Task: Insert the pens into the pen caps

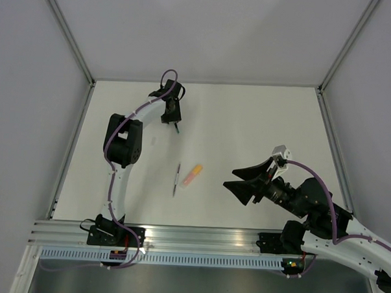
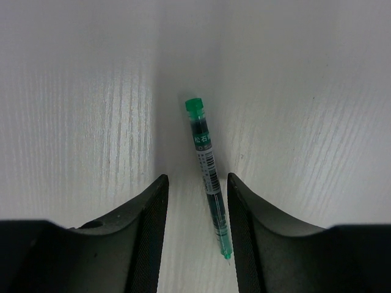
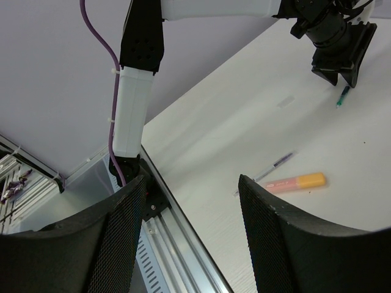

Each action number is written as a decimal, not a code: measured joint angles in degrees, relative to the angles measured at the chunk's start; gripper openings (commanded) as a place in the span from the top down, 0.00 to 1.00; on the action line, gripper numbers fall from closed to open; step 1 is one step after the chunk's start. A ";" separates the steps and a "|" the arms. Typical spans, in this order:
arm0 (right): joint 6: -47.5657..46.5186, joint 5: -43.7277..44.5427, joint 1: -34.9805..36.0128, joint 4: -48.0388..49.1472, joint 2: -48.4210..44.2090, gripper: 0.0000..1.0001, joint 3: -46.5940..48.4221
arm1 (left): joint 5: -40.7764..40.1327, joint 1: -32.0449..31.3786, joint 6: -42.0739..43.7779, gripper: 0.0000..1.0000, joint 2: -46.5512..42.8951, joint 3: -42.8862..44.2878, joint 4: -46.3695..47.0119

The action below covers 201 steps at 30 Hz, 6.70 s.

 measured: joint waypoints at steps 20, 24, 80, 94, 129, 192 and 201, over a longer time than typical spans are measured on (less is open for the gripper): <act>-0.26 -0.61 0.00 0.46 0.37 0.32 0.00 | -0.57 -0.07 -0.13 0.98 0.35 0.28 -1.22; -2.38 -1.11 0.00 1.38 0.39 0.31 -0.09 | 2.56 0.07 0.02 0.98 -3.08 -5.46 1.97; 24.28 -6.05 -19.85 36.15 48.48 0.53 0.87 | 58.99 -6.54 -9.29 0.98 -53.55 -61.64 47.15; 27.85 -1.40 -20.28 38.69 49.07 1.00 0.85 | 57.79 -6.60 -11.43 0.27 -56.48 -61.68 46.77; 46.56 -54.60 -27.34 35.76 41.31 1.00 -2.75 | 11.34 -47.91 62.47 0.33 -93.00 -77.40 44.39; 17.51 -31.89 -20.22 -3.34 34.32 0.39 10.23 | -21.00 -80.04 67.93 0.98 -91.34 -73.42 47.82; 1.66 -15.23 -20.35 0.96 17.25 0.35 10.64 | -27.04 -79.49 41.66 0.98 -97.70 -61.94 32.83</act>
